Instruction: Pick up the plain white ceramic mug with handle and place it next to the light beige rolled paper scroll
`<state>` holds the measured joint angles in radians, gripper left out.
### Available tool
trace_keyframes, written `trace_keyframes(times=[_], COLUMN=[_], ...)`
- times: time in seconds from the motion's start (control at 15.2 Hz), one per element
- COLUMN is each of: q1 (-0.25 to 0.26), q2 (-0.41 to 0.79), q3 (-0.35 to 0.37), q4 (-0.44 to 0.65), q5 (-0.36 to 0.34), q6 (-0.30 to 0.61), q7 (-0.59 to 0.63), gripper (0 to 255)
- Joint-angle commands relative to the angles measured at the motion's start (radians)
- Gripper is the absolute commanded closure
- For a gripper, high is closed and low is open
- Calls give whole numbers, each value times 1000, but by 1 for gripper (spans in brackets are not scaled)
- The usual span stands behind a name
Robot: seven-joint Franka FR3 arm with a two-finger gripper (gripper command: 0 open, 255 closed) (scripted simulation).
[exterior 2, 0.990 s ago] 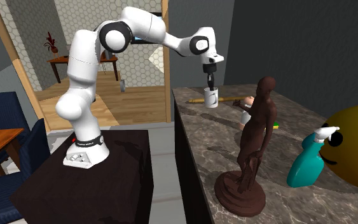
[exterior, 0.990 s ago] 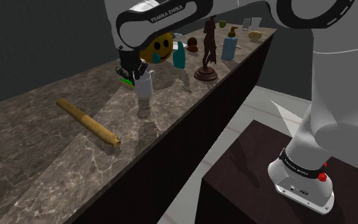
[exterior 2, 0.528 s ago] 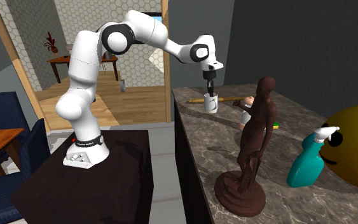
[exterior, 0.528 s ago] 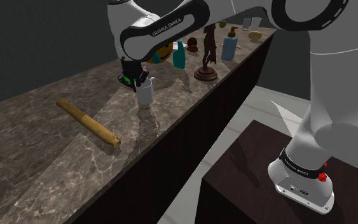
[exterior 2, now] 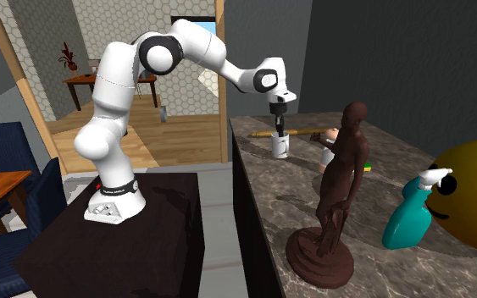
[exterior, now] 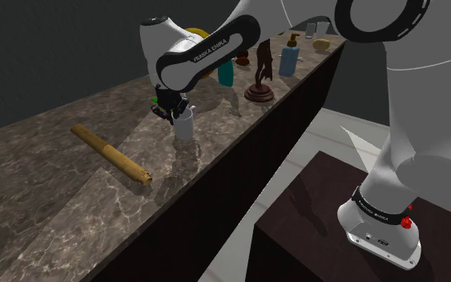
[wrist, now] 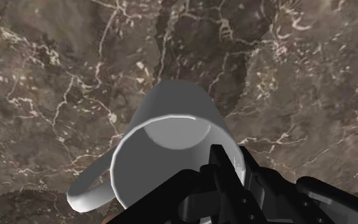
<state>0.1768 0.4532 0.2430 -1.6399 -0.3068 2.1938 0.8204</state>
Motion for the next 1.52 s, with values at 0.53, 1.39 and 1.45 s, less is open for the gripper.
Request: trace_keyframes(times=[0.53,1.39,1.45], q1=[0,1,1], q2=[2,-62,-62], q3=[0,14,14], q4=[0,31,31], q5=[-1,25,25], q6=[2,-91,-91], q7=[1,-14,-14], gripper=[0,0,0])
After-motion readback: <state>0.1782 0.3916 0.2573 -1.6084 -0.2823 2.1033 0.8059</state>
